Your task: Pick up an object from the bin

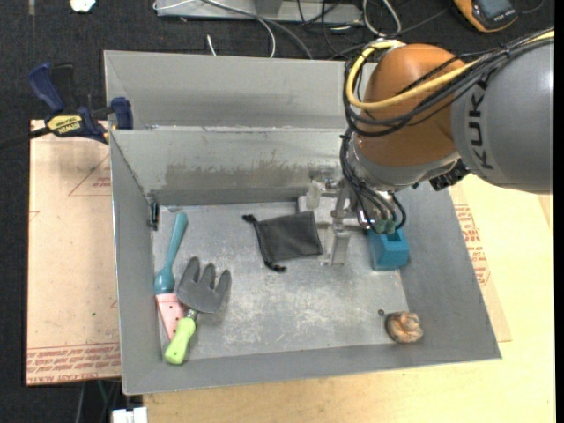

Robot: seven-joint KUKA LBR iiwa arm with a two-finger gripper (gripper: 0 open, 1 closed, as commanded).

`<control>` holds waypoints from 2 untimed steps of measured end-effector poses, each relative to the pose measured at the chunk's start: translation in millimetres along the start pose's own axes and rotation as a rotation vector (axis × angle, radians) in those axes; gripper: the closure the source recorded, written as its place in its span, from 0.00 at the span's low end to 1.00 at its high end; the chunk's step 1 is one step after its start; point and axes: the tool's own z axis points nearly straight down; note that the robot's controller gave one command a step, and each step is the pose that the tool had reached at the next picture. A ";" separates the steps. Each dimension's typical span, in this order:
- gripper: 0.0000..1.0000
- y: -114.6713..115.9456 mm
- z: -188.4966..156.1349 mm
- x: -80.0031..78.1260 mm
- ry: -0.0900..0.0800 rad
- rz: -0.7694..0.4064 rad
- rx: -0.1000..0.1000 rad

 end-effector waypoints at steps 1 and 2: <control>0.00 10.6 34.4 -9.0 0.008 0.065 0.000; 0.00 17.4 37.4 -18.9 -0.007 0.068 -0.002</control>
Offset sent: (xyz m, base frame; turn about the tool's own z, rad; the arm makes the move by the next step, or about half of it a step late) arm 0.0325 0.0312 -0.1000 -0.1546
